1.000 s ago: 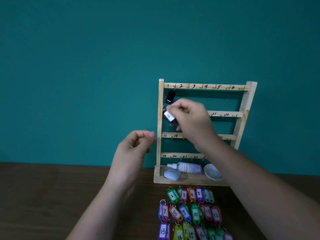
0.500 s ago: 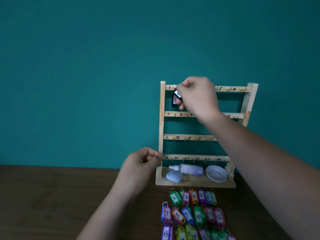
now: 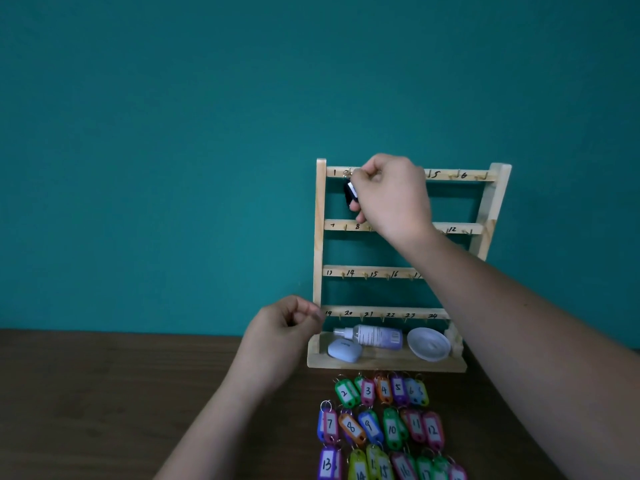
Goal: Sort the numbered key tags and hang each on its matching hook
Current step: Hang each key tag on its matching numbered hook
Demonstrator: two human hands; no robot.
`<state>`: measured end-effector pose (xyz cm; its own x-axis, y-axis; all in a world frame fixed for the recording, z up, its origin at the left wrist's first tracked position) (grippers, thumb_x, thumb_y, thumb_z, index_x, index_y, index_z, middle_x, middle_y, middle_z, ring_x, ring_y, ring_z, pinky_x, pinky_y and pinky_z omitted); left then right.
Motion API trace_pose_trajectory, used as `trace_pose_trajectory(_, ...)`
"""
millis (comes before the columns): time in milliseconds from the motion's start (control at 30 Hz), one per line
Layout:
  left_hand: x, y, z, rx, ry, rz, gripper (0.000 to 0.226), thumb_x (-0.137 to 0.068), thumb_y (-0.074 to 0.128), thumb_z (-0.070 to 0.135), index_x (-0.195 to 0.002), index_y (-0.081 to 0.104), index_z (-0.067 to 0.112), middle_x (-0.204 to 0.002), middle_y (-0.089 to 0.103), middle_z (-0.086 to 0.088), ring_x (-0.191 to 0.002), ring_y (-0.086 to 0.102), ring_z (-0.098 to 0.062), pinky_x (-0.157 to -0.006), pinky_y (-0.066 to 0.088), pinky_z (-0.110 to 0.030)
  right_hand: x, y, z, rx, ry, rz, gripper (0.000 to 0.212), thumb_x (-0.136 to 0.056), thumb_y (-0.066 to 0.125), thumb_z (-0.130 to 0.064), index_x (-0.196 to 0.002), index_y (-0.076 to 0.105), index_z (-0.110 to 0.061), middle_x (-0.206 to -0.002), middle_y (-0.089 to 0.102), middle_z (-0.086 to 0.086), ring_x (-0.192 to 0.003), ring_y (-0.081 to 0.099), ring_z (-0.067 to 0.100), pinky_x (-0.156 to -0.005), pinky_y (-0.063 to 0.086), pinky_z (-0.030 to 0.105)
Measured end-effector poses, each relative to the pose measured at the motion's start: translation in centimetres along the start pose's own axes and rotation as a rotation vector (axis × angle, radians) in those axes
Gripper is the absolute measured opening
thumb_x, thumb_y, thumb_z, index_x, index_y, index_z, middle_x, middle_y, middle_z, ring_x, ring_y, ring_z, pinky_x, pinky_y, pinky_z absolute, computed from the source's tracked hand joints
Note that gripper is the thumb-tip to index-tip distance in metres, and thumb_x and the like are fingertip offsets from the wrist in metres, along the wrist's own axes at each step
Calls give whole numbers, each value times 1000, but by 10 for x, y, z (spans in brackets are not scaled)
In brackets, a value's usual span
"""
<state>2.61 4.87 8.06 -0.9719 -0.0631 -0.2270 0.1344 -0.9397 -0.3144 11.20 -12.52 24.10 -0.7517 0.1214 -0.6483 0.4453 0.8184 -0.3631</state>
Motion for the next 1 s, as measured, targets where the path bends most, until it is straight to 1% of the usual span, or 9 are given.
trace_pose_trajectory(100, -1, 1, -1, -26, 8, 6, 11, -98, 71, 29, -91, 75, 37, -87, 73, -8, -91, 69, -29, -86, 57, -46, 2, 1, 0, 6, -21, -5, 21, -95, 57, -22, -77, 68, -18, -57, 72, -3, -44, 70, 16, -53, 64, 44)
trace_pose_trajectory(267, -4, 2, -5, -36, 19, 7, 12, -97, 71, 30, -92, 74, 40, -86, 72, -8, -88, 69, -29, -86, 57, -48, 11, -2, 8, 73, -50, -43, 19, -96, 57, -23, -82, 69, -19, -62, 73, 0, -55, 72, 22, -66, 64, 44)
trace_pose_trajectory(367, -6, 3, -9, -62, 26, 7, 12, -97, 72, 28, -91, 74, 39, -84, 70, -9, -74, 65, -22, -84, 57, -50, 25, -5, 16, 67, -52, -61, 19, -99, 58, -25, -84, 69, -23, -62, 74, -1, -53, 71, 17, -59, 62, 39)
trace_pose_trajectory(433, -7, 3, -12, -83, 21, -4, 13, -96, 72, 25, -91, 75, 37, -84, 71, -9, -73, 62, -15, -83, 56, -49, 41, -7, 24, 41, -68, -72, 20, -100, 59, -26, -83, 69, -24, -62, 73, -3, -51, 69, 11, -51, 58, 37)
trace_pose_trajectory(533, -7, 4, -16, -95, 1, -31, 15, -95, 72, 20, -89, 76, 33, -85, 71, -10, -72, 59, -12, -78, 54, -41, 69, -9, 40, -7, -141, -93, 19, -102, 63, -22, -84, 70, -24, -64, 71, -2, -54, 70, 12, -56, 61, 44)
trace_pose_trajectory(633, -7, 7, -20, -143, -8, -39, 13, -94, 72, 19, -87, 77, 29, -77, 70, 1, -67, 57, -8, -72, 49, -33, 98, -6, 62, -7, -170, -177, 14, -103, 66, -26, -89, 70, -28, -71, 72, -8, -59, 70, 11, -57, 61, 42)
trace_pose_trajectory(733, -4, 12, -26, -210, -16, -59, 9, -94, 73, 24, -88, 77, 28, -83, 75, 6, -79, 68, -12, -77, 54, -31, 123, -2, 86, -32, -170, -224, 14, -103, 69, -24, -90, 70, -27, -71, 71, -6, -61, 69, 13, -59, 59, 41)
trace_pose_trajectory(833, -4, 19, -33, -325, -7, -83, 7, -93, 74, 29, -86, 76, 30, -82, 75, 12, -80, 67, -1, -73, 53, -20, 142, 1, 110, -53, -143, -262, 16, -102, 69, -20, -88, 70, -26, -70, 68, -7, -64, 67, 13, -60, 56, 40)
trace_pose_trajectory(1000, -8, 29, -51, -508, -17, -133, 7, -93, 73, 27, -87, 75, 31, -87, 74, 14, -87, 66, 1, -71, 48, -13, 165, 8, 148, -34, -58, -347, 13, -103, 68, -23, -90, 70, -28, -73, 69, -8, -68, 67, 14, -68, 56, 48)
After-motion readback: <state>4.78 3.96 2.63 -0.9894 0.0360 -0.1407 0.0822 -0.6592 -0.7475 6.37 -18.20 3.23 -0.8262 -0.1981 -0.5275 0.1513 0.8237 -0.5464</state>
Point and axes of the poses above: each hand's wrist, its own x-axis away from the middle knuckle, its own y-axis out of the palm, z = x × y, the point moved 2 cm from there along -x, towards the middle knuckle
